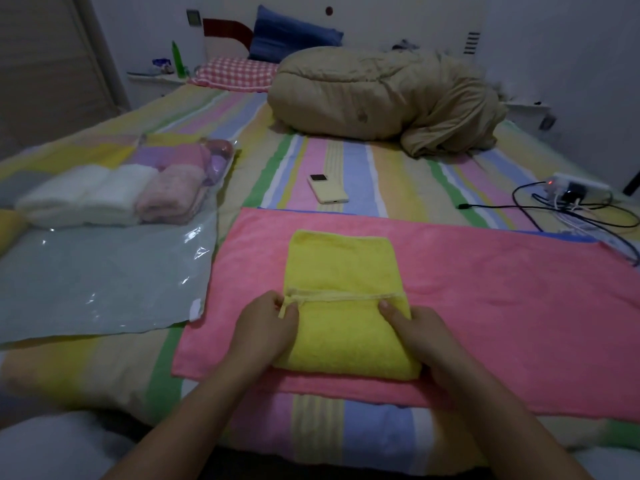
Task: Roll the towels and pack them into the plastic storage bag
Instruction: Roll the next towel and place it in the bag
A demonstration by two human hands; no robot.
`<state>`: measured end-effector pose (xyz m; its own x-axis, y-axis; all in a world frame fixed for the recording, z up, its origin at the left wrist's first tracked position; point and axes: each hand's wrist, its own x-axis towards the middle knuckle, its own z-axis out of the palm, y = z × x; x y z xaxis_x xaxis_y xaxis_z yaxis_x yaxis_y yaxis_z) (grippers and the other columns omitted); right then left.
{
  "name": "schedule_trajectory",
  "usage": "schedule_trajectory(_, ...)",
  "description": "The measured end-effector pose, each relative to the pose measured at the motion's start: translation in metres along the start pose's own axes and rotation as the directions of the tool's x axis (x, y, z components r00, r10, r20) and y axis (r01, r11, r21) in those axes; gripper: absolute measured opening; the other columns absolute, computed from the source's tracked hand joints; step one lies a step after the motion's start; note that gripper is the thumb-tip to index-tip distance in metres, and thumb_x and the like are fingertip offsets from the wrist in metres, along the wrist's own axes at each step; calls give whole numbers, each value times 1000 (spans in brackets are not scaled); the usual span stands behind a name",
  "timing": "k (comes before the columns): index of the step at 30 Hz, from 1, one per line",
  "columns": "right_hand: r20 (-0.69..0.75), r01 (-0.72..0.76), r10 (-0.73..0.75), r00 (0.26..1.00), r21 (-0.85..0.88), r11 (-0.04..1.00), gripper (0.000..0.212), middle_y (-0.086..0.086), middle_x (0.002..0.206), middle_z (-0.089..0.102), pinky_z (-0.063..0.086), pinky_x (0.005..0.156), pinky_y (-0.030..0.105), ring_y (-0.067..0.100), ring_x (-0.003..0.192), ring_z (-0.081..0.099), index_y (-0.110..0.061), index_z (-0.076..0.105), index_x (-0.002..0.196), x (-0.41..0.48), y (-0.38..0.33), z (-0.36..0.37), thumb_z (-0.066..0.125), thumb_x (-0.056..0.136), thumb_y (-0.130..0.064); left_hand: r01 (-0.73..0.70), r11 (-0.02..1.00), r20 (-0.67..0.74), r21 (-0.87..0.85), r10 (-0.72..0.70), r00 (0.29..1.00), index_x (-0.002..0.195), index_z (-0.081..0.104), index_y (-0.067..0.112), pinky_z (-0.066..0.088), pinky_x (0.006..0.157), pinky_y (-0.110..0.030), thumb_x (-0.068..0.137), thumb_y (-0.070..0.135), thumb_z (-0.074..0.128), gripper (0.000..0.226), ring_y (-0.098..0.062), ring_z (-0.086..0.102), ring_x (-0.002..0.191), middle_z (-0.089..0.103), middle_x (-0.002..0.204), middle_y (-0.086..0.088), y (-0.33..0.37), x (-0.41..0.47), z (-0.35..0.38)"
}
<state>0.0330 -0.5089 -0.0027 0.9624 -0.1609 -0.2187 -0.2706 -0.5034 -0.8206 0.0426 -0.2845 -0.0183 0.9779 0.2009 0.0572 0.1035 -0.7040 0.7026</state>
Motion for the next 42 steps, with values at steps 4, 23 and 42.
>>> schedule_trajectory(4, -29, -27, 27, 999, -21, 999, 46, 22, 107, 68, 42, 71, 31, 31, 98, 63, 1, 70, 100, 4, 3, 0, 55, 93, -41, -216, 965, -191, 148, 243, 951, 119, 50, 18, 47, 73, -35, 89, 33, 57, 34, -27, 63, 96, 63, 103, -2, 11, -19, -14)
schedule_trajectory(23, 250, 748, -723, 644, -406, 525, 72, -13, 127, 58, 28, 109, 19, -1, 126, 45, -39, 43, 130, 5, 10, -38, 67, 63, -48, -462, 859, 469, -220, 509, 722, 98, 68, 31, 48, 78, -19, 67, 61, 67, 43, 4, 62, 88, 70, 95, 15, 31, 57, -49)
schedule_trajectory(42, -135, -145, 123, 983, -168, 975, 66, 9, 114, 64, 51, 81, 35, 25, 98, 61, -7, 55, 119, 105, -43, -17, 63, 80, -59, 107, 987, 221, 121, -132, 966, 99, 61, 6, 46, 64, -31, 75, 65, 64, 63, -20, 59, 77, 61, 90, -3, 40, 138, -4)
